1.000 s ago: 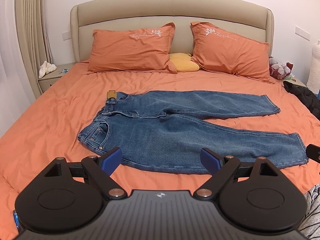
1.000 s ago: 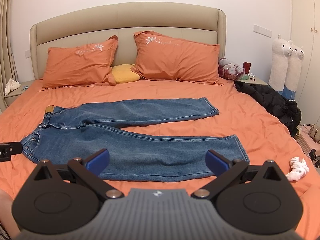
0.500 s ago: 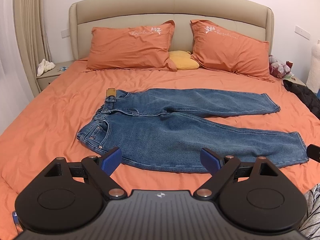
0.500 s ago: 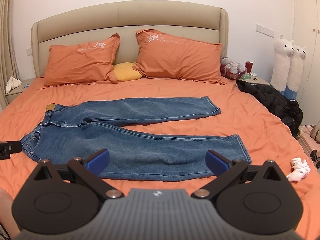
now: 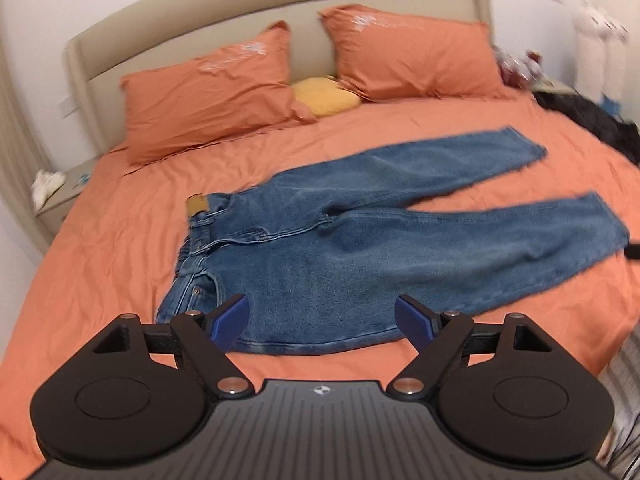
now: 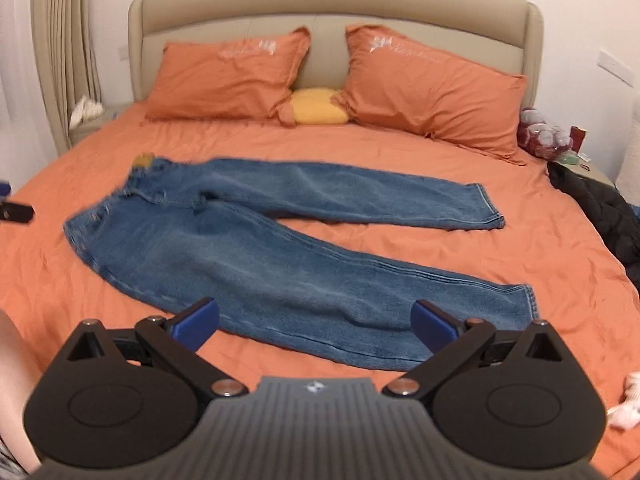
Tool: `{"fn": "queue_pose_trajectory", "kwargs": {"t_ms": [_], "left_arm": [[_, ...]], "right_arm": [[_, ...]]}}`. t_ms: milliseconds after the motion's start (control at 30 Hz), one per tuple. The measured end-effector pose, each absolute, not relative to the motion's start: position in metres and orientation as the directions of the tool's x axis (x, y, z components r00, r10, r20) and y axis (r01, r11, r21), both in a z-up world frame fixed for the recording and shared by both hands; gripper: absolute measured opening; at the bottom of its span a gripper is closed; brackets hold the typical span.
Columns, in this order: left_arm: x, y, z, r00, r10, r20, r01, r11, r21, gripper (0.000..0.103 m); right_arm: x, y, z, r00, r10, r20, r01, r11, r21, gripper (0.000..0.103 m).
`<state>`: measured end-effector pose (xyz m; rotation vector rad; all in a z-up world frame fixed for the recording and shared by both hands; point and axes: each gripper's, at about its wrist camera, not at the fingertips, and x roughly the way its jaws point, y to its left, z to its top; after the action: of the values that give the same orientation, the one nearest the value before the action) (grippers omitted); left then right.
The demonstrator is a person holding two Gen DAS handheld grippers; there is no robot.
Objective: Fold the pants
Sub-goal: 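Reach both grippers down to the jeans waistband and leg edge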
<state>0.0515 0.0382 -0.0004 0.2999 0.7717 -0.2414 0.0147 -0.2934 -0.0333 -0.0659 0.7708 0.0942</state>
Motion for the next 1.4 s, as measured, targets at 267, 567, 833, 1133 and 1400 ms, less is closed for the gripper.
{"fn": "queue_pose_trajectory", "kwargs": {"t_ms": [267, 567, 833, 1133, 1400], "left_arm": [[0.111, 0.079, -0.045, 0.593, -0.097, -0.799, 0.483, 0.837, 0.257, 0.086], [0.176, 0.118, -0.121, 0.460, 0.045, -0.887, 0.658, 0.653, 0.375, 0.085], [0.195, 0.122, -0.203, 0.457, 0.213, -0.864, 0.745, 0.439, 0.502, 0.085], [0.186, 0.125, -0.249, 0.583, 0.271, -0.766, 0.747, 0.193, 0.636, 0.087], [0.174, 0.118, -0.276, 0.718, 0.289, -0.633, 0.646, 0.062, 0.761, 0.077]], "right_arm": [[0.071, -0.348, -0.080, 0.623, -0.037, -0.782, -0.185, 0.964, -0.193, 0.067], [0.128, -0.395, -0.137, 0.464, -0.092, -0.881, -0.389, 0.872, -0.296, 0.056], [0.147, -0.424, -0.186, 0.369, -0.161, -0.916, -0.509, 0.789, -0.344, 0.056], [0.133, -0.430, -0.222, 0.331, -0.193, -0.923, -0.661, 0.651, -0.373, 0.057], [0.113, -0.414, -0.239, 0.381, -0.204, -0.902, -0.693, 0.583, -0.425, 0.032]]}}
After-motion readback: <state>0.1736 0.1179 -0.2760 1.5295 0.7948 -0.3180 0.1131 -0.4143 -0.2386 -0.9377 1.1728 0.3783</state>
